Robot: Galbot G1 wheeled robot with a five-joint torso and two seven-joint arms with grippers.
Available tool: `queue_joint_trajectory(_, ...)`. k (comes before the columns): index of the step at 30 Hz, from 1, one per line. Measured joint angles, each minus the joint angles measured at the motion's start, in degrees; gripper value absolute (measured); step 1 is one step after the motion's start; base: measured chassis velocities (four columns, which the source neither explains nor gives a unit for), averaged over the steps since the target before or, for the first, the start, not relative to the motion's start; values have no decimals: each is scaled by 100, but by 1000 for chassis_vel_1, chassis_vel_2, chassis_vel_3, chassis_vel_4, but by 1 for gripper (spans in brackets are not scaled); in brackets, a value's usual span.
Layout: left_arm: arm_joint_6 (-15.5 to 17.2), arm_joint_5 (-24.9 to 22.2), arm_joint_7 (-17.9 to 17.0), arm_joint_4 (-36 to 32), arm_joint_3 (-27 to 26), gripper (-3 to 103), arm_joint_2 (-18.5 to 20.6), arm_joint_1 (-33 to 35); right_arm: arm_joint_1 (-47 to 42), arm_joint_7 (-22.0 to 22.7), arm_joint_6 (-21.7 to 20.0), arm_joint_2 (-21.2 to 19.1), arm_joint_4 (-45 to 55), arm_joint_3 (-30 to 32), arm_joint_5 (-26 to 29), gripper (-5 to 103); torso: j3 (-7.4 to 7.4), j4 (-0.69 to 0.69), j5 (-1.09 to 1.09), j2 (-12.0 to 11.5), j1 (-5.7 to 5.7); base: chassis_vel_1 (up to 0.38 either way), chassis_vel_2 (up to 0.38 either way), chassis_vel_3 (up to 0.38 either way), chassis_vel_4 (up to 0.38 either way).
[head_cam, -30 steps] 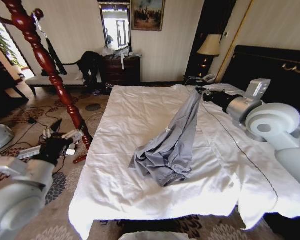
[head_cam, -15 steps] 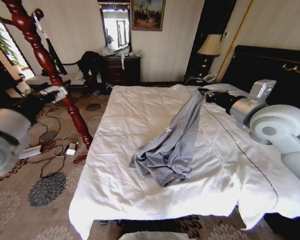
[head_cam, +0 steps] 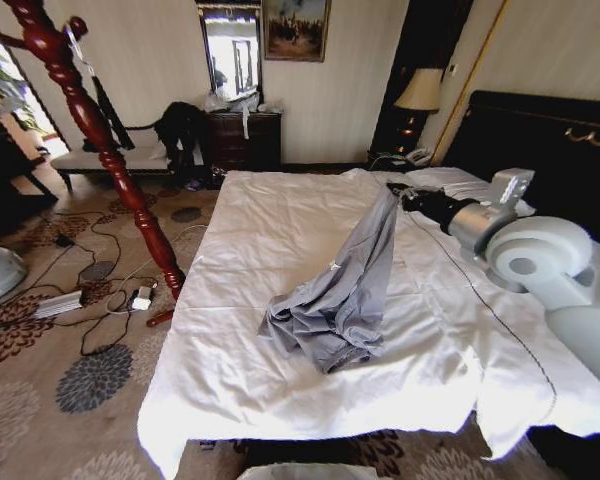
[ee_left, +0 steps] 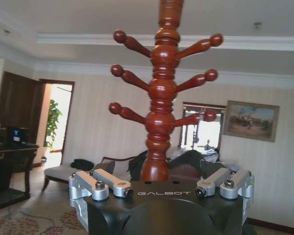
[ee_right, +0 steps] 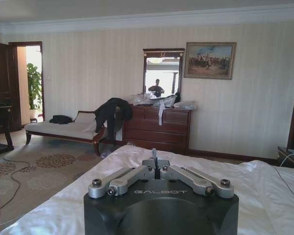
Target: Pick up the clothes from the bed and hang them on the clothes hanger.
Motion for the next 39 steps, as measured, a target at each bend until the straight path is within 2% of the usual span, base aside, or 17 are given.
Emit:
queue_joint_trajectory(3,-32,-86,144,254,-1,96,226,158,-5,-5,17,-37,61,54,32,0,0,-1,-2,0,0,0,0,0,0)
queue_joint_trajectory(6,-43,-115,201,322,-5,99,273,282,15,-6,22,-50,89,63,73,0,0,0,-2,0,0,0,0,0,0)
queue_joint_trajectory(11,-25,-112,217,270,-9,99,174,417,105,-4,25,-83,99,49,129,0,0,-1,-3,0,0,0,0,0,0)
queue_joint_trajectory(15,-48,-8,355,282,8,101,149,495,148,-3,26,-106,99,27,149,0,0,0,-2,0,0,0,0,0,0)
queue_joint_trajectory(22,-130,36,581,337,65,97,169,524,77,9,31,-154,151,78,156,0,-1,-3,0,0,0,0,0,0,0)
queue_joint_trajectory(23,-228,121,705,578,68,97,250,589,60,19,34,-154,171,86,156,0,0,-2,0,0,0,0,0,0,0)
queue_joint_trajectory(26,-269,127,733,807,37,97,347,654,56,26,35,-148,185,91,156,0,0,1,-5,0,0,0,0,0,0)
queue_joint_trajectory(28,-267,-7,731,950,-111,97,545,725,17,30,36,-141,197,117,151,0,0,3,-5,0,0,0,0,0,0)
queue_joint_trajectory(33,-144,-447,655,711,-406,97,875,643,-56,30,38,-86,168,146,86,0,-1,-5,1,0,0,0,0,0,0)
queue_joint_trajectory(34,-103,-575,609,634,-659,97,997,747,-55,30,38,-47,156,140,75,0,-1,-4,0,0,0,0,0,0,0)
queue_joint_trajectory(37,-62,-674,598,587,-914,96,1172,867,-51,28,38,-1,143,126,66,0,-1,2,2,0,0,0,0,0,0)
queue_joint_trajectory(39,-67,-710,630,703,-1115,96,1447,1001,-57,16,39,39,135,115,27,0,-2,1,0,1,-1,0,0,0,0)
